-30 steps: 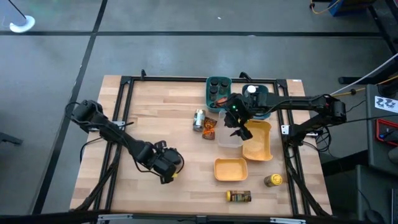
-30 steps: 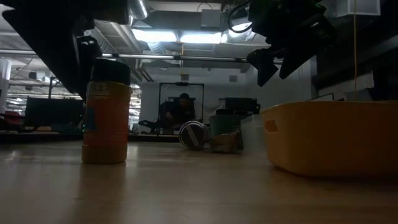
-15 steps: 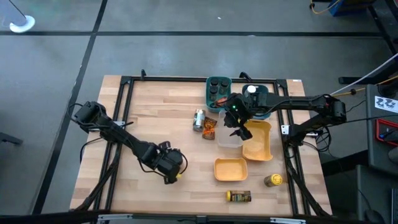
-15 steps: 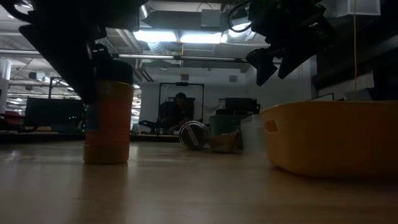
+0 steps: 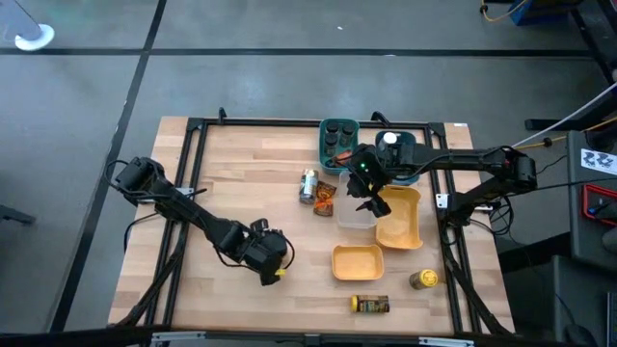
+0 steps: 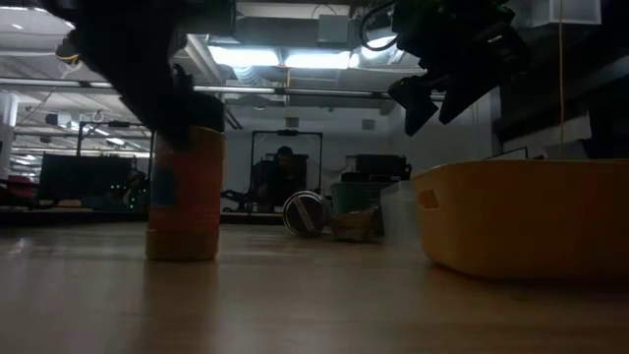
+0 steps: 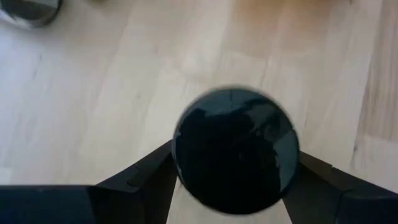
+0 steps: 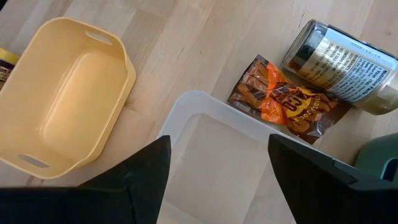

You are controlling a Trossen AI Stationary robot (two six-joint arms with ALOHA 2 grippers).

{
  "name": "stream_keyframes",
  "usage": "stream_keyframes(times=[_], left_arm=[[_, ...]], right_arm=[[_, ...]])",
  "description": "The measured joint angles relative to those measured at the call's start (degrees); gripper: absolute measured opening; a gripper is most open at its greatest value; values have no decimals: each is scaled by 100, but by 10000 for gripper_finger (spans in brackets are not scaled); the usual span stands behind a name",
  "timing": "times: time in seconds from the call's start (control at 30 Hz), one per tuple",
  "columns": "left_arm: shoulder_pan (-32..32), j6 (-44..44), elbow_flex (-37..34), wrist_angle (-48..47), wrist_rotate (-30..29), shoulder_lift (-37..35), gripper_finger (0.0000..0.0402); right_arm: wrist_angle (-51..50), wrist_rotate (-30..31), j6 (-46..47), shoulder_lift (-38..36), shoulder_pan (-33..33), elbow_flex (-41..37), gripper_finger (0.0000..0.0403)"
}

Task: Sort spices by type
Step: Put the yellow seasoning into the green bin

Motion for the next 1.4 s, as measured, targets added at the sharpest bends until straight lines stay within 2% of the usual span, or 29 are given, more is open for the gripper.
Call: stream_keyframes(times=[0.5,0.7,0.97,1.2,1.4], left_arm=[[0,-37,0,129,-336,0,233],[30,115,0,351,-415,0,198],[317,178,0,784,-413,-1,195],[1088,1204,134,1576,-354,-4,196],[1864,2449,708,1618,-61,-4,198]], right_arm=[[-2,0,0,2,0,0,269],[-46,0,-2,0,-9,0,269],[-362,354,-14,-50,-11,2,269],[-637,999,-43,-487,-11,270,269],[-667,1455,-46,-1141,-11,490,269]])
